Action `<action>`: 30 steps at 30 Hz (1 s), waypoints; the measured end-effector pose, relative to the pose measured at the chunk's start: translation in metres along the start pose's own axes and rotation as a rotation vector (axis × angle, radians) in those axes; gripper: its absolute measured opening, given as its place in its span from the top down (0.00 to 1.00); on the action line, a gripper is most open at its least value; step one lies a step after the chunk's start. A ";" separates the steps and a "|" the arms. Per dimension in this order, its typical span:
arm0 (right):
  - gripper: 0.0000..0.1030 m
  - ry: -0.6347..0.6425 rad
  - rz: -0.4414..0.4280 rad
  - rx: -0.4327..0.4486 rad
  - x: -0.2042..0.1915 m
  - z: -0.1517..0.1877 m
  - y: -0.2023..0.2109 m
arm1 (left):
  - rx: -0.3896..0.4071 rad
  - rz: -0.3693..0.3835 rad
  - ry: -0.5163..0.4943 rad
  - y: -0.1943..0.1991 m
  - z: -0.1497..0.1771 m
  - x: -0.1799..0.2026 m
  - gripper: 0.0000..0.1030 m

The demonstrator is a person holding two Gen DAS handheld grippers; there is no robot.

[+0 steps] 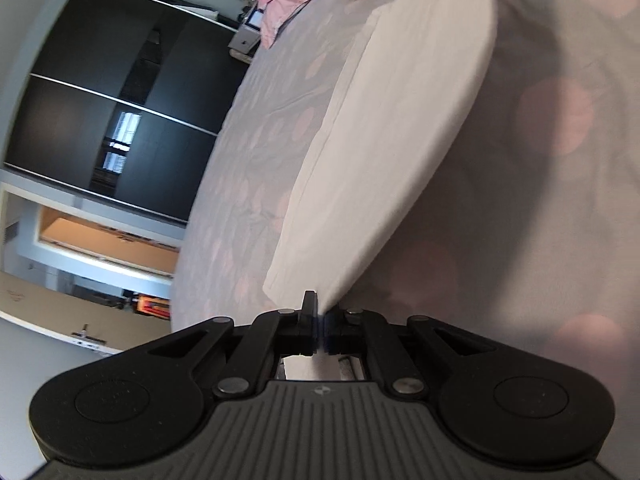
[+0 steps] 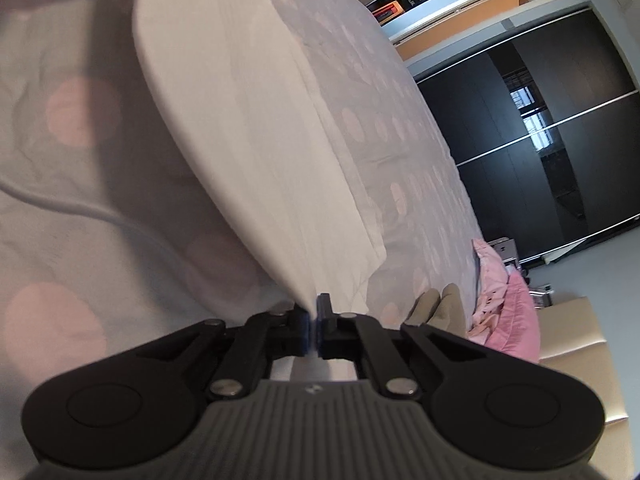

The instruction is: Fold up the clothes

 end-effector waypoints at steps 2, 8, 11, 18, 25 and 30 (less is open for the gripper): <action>0.97 0.001 -0.024 0.010 0.009 -0.002 0.015 | 0.011 0.030 0.006 0.015 -0.001 -0.004 0.99; 0.97 -0.005 -0.123 0.023 0.004 0.009 0.079 | 0.063 0.144 0.036 0.068 -0.006 -0.009 0.99; 0.97 -0.007 -0.161 0.032 -0.011 0.019 0.110 | 0.089 0.211 0.024 0.095 -0.009 -0.002 0.99; 0.97 0.029 -0.280 -0.017 -0.062 0.045 0.169 | 0.110 0.350 -0.060 0.135 -0.008 0.042 0.99; 0.97 0.104 -0.430 -0.081 -0.114 0.061 0.174 | 0.058 0.478 -0.114 0.125 0.005 0.088 0.99; 0.97 0.194 -0.488 -0.127 -0.153 0.073 0.165 | 0.018 0.544 -0.173 0.114 0.019 0.123 0.99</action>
Point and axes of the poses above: each gripper's, at about its wrist camera, not at the fingertips, and y roughly against the way its jaws point, x to its right, z to its underside, the point moved 5 cm from there along -y, roughly the way its jaws point, and after that the axes turned 9 degrees about x, right-handed, at the moved point
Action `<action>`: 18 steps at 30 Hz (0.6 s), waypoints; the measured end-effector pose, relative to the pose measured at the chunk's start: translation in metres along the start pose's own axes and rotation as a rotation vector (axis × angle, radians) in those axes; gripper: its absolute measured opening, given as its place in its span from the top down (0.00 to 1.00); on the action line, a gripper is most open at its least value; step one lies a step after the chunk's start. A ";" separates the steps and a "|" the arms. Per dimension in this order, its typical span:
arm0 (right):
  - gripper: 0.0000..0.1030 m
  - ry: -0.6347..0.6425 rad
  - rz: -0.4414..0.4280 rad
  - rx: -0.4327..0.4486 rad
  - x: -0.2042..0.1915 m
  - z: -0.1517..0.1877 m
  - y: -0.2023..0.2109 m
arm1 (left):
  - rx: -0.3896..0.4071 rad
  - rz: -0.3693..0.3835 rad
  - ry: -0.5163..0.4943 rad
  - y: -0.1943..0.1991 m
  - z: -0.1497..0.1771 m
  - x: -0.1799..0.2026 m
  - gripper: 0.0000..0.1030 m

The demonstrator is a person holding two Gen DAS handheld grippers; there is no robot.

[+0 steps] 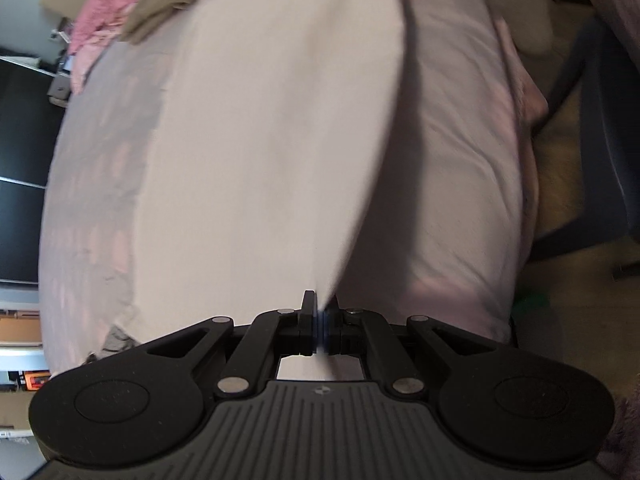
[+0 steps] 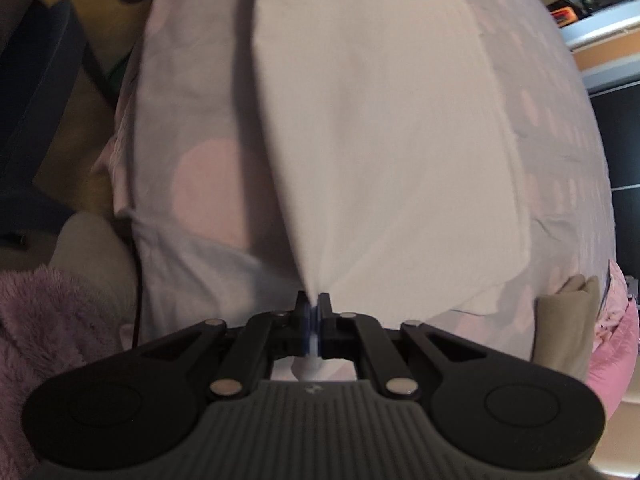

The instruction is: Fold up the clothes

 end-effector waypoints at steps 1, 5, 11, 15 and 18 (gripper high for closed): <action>0.97 0.001 -0.003 -0.004 -0.003 0.001 -0.003 | -0.008 0.013 -0.003 -0.006 0.002 0.004 0.99; 0.95 0.012 -0.017 -0.015 -0.016 0.003 -0.011 | -0.035 0.044 -0.001 -0.021 0.007 0.010 0.99; 0.72 0.108 -0.036 -0.026 -0.043 0.007 -0.006 | -0.090 0.118 0.016 -0.026 0.015 0.017 0.85; 0.65 0.075 -0.078 -0.028 -0.045 0.010 0.003 | -0.107 0.163 0.066 -0.023 0.020 0.015 0.85; 0.63 0.081 -0.122 -0.018 -0.044 0.003 0.013 | -0.096 0.254 0.130 -0.015 0.020 0.014 0.82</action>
Point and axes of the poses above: each gripper's, at about its wrist camera, not at the fingertips, and y roughly against the way its jaws point, x to its right, z to its underside, the point moved 5 cm from there along -y, roughly the way its jaws point, and after that the axes turned 9 degrees about x, right-handed, at the moved point
